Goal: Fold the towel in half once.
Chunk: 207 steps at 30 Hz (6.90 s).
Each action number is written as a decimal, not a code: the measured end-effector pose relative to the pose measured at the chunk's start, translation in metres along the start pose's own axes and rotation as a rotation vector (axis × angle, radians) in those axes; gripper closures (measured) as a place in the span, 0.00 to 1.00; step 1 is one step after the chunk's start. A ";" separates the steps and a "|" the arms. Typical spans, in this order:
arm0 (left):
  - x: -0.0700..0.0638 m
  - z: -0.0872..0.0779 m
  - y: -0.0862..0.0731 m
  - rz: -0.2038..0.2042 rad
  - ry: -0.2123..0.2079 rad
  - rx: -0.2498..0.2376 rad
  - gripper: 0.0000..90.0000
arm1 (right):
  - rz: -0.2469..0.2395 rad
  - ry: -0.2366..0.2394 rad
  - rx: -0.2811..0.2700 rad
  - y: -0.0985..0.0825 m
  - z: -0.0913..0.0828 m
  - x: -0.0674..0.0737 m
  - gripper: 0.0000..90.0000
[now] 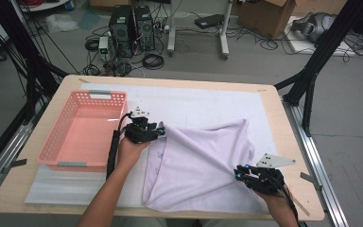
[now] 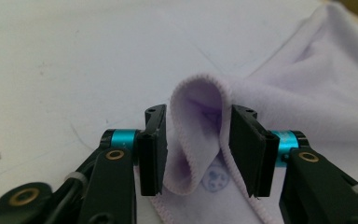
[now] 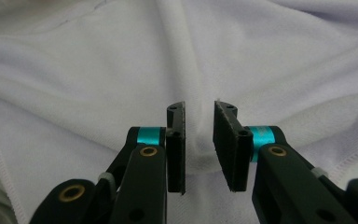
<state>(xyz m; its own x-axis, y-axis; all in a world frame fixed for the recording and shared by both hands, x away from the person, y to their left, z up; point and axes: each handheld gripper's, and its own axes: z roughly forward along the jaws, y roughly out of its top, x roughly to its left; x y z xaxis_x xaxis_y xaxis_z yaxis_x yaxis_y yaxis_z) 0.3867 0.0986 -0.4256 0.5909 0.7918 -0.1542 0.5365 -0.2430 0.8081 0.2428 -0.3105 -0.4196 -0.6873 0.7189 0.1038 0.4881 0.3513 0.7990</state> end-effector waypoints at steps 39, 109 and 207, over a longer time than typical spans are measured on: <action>0.027 0.014 0.041 -0.204 0.119 -0.163 0.65 | 0.143 -0.129 -0.098 0.023 0.021 -0.055 0.72; 0.035 0.053 0.011 -0.156 0.181 -0.013 0.61 | 0.272 -0.367 0.065 0.055 0.096 -0.139 0.60; -0.039 -0.040 -0.066 -0.156 0.164 -0.010 0.95 | 0.109 -0.193 -0.102 -0.020 -0.006 -0.035 0.59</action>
<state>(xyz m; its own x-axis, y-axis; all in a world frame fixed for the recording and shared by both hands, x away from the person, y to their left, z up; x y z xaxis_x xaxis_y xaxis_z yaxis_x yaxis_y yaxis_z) 0.3040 0.1064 -0.4497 0.3954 0.8999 -0.1839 0.6073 -0.1059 0.7874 0.2542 -0.3465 -0.4352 -0.5133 0.8540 0.0850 0.4902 0.2105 0.8458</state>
